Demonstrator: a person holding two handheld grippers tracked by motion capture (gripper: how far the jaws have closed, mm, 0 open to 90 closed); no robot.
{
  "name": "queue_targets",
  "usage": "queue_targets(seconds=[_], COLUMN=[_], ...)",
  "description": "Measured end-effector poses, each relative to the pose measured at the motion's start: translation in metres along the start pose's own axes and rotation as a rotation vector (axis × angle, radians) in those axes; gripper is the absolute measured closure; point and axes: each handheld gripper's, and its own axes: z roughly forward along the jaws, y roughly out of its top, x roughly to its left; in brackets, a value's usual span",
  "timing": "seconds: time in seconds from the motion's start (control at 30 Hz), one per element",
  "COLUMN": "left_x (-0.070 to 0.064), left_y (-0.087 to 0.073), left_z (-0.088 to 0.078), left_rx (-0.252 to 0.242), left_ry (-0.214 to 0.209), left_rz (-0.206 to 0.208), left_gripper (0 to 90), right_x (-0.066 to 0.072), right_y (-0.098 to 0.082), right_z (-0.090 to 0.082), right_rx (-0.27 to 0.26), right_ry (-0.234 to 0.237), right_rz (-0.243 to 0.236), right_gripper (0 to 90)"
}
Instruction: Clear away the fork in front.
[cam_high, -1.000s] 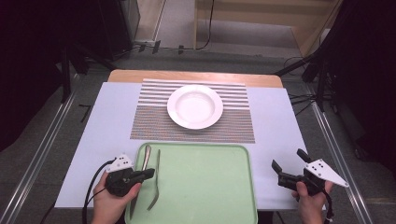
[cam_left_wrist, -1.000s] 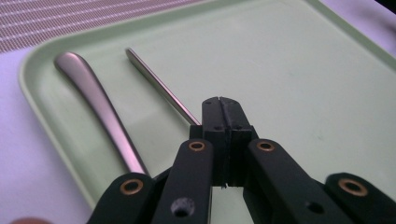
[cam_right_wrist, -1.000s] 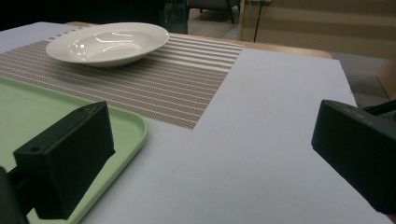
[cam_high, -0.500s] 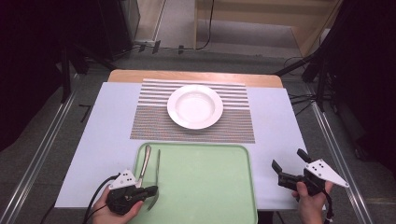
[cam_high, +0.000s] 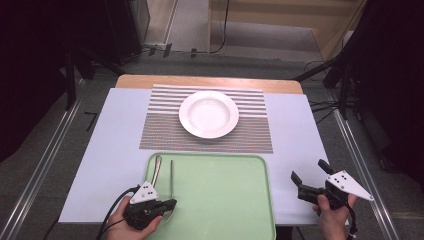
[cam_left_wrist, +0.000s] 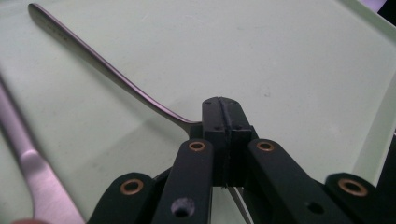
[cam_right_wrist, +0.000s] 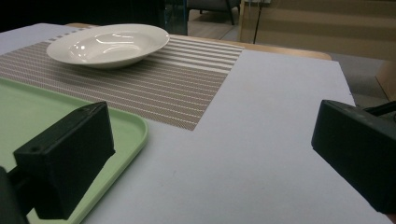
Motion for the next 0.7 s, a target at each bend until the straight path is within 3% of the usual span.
queue_targets(seconds=[0.2,0.5,0.7], left_x=[-0.002,0.004,0.010], left_y=[0.008,0.026,0.028], left_z=[0.006,0.026,0.030], left_rx=[0.008,0.079,0.111], left_ry=[0.015,0.071,0.102], left_rz=[0.022,0.027,0.024], left_gripper=[89.0,89.0,89.0], right_x=[0.000,-0.001,-0.002], right_y=[0.000,0.000,0.000], right_z=[0.000,0.000,-0.001], right_rx=[0.001,-0.006,0.001], right_ry=[0.003,-0.001,-0.003], right_rz=[0.000,-0.012,0.004], right_gripper=[0.0,0.0,0.0])
